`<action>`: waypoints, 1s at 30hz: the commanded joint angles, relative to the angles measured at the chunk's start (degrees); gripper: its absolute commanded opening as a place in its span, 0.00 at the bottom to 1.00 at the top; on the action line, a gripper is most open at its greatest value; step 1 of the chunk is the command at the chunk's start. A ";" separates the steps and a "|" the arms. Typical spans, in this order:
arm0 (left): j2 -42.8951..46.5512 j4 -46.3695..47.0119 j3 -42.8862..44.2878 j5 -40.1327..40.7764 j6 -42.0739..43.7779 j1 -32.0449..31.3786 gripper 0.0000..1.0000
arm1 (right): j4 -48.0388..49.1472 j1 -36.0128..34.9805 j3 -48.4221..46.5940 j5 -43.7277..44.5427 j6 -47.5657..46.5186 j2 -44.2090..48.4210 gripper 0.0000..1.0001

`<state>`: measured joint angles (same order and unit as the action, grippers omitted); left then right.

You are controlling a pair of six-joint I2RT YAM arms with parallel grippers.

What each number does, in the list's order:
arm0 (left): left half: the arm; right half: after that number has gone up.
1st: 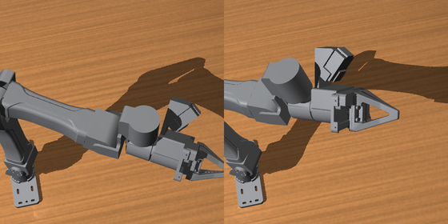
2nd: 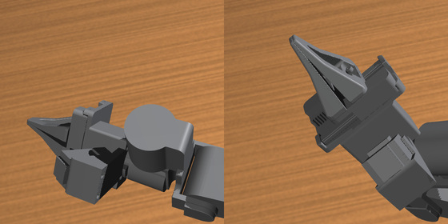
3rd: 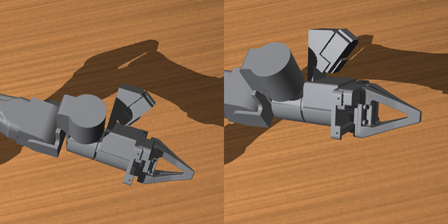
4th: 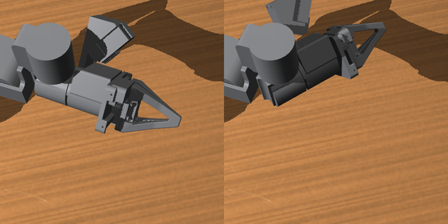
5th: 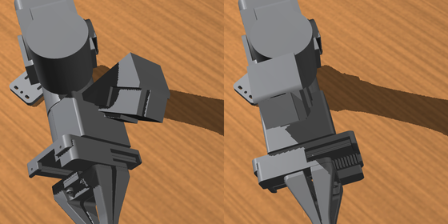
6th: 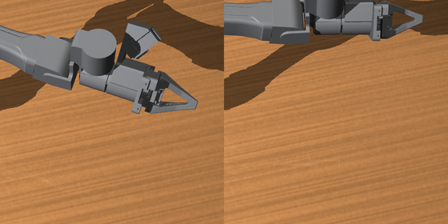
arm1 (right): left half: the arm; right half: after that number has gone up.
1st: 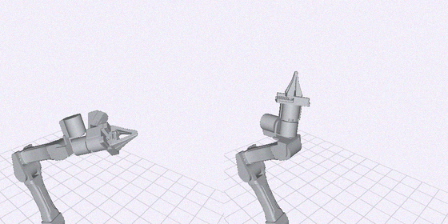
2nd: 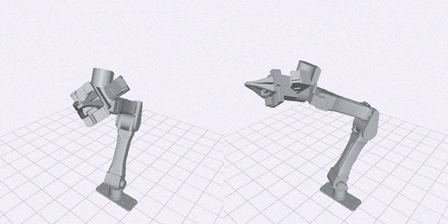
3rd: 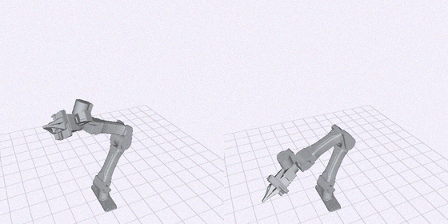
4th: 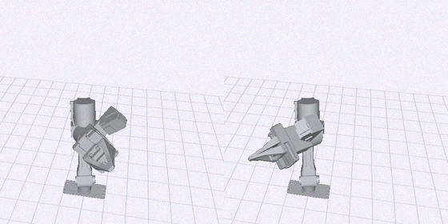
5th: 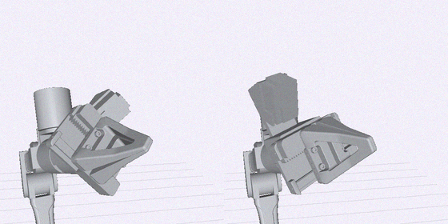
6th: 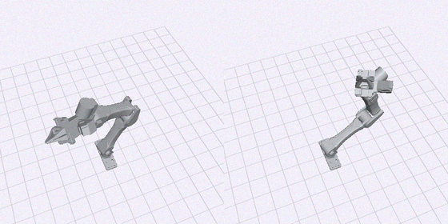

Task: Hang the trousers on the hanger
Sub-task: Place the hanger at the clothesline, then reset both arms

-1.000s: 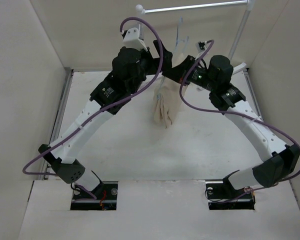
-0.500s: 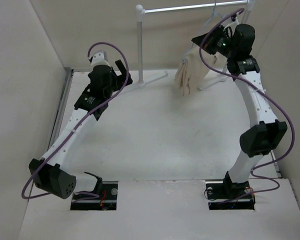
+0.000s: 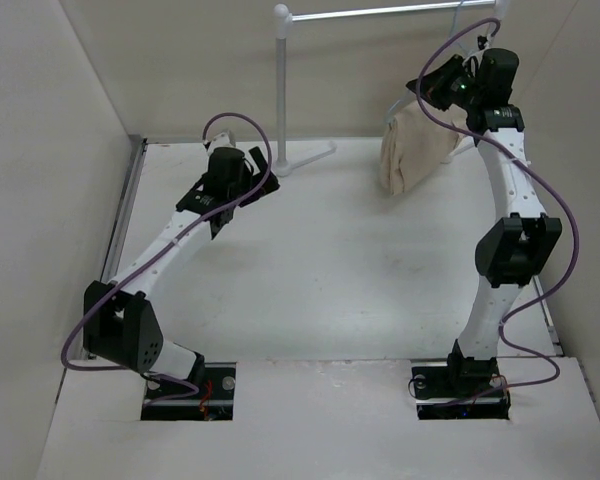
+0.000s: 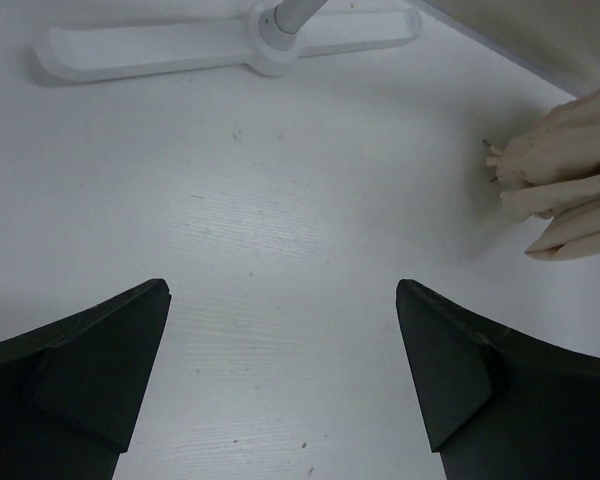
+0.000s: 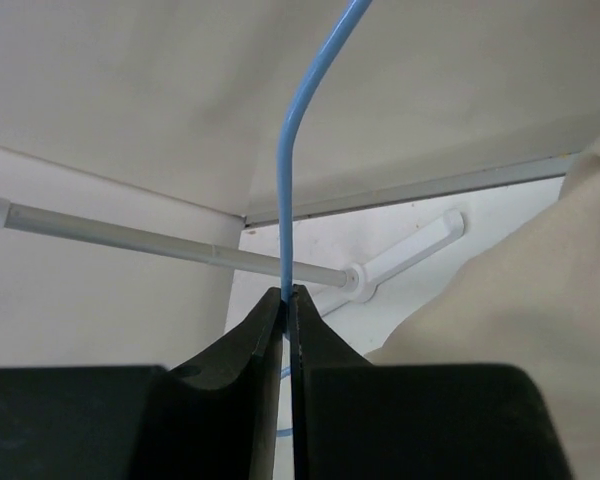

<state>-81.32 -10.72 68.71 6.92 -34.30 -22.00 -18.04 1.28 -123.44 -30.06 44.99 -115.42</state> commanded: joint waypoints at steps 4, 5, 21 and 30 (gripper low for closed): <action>-2.53 1.76 -0.59 -2.96 -4.37 0.42 1.00 | 3.71 0.52 -1.81 -0.17 -0.96 0.63 0.38; -2.70 1.76 -0.51 -2.96 -4.45 0.42 1.00 | 3.72 0.70 -1.98 -0.17 -0.96 0.54 0.46; -5.07 0.18 4.94 -2.17 -4.37 -1.07 1.00 | 2.14 2.11 9.60 7.38 -1.93 15.20 1.00; -10.17 -5.18 9.95 -2.52 -2.79 -5.72 1.00 | 1.61 1.32 39.90 22.49 -1.22 37.43 1.00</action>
<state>-90.65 -13.58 76.38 4.73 -38.20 -26.06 -17.08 3.16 -90.72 -15.07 44.14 -83.02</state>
